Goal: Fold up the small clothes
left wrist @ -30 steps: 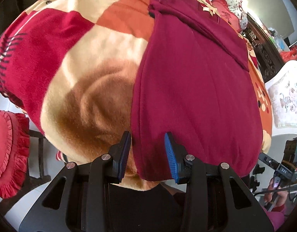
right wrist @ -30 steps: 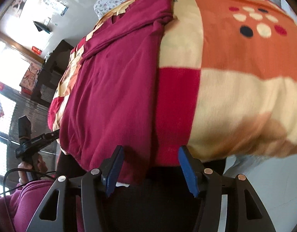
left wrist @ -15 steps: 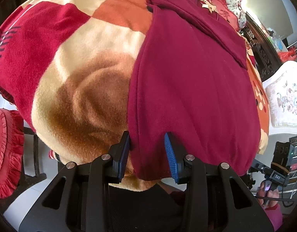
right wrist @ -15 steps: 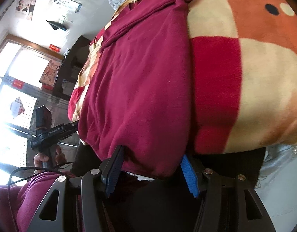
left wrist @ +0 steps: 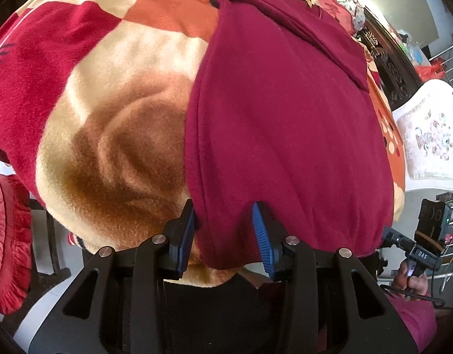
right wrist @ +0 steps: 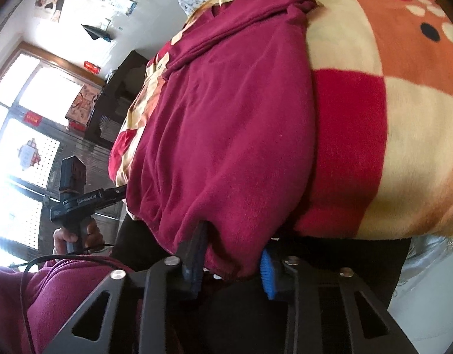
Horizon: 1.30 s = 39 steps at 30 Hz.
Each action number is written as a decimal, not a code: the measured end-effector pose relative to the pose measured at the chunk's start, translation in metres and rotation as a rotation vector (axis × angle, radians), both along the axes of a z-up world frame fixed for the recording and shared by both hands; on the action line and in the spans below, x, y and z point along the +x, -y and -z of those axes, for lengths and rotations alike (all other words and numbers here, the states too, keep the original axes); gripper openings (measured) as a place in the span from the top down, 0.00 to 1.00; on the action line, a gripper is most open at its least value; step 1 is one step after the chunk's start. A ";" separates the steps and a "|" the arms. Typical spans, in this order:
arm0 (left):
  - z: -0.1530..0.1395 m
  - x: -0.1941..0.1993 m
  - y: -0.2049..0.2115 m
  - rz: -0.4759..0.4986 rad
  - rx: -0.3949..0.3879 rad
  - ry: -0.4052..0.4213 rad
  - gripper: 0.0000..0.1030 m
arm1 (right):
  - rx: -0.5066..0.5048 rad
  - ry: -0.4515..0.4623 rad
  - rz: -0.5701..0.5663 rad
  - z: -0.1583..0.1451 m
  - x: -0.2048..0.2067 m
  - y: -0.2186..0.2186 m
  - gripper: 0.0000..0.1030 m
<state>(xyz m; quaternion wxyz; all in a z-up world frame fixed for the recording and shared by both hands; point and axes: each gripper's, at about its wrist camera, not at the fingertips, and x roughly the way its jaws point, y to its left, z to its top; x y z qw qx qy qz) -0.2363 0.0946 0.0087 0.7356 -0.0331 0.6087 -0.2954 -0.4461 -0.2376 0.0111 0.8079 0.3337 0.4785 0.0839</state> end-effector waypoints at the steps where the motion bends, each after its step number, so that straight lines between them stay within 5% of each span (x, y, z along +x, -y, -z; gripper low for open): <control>1: -0.001 0.000 0.001 0.002 -0.001 0.002 0.64 | -0.001 -0.003 0.000 0.000 0.000 0.000 0.75; 2: -0.001 -0.001 0.001 0.006 -0.002 0.009 0.69 | 0.005 -0.005 0.004 0.000 0.000 0.001 0.76; 3: -0.002 -0.002 0.000 0.011 0.008 0.017 0.86 | 0.015 -0.009 0.006 0.000 -0.001 0.003 0.79; 6: -0.002 -0.003 -0.002 0.000 0.008 0.017 0.92 | 0.039 -0.004 -0.001 -0.008 -0.003 0.005 0.85; 19: -0.072 0.026 0.001 -0.039 -0.157 0.154 0.94 | 0.138 0.187 0.011 -0.064 0.040 0.029 0.88; 27: -0.094 0.074 0.020 -0.095 -0.208 0.222 0.93 | 0.108 0.301 0.096 -0.089 0.086 0.064 0.88; 39: -0.122 0.160 0.078 -0.150 -0.251 0.358 0.93 | 0.039 0.344 0.145 -0.111 0.172 0.120 0.88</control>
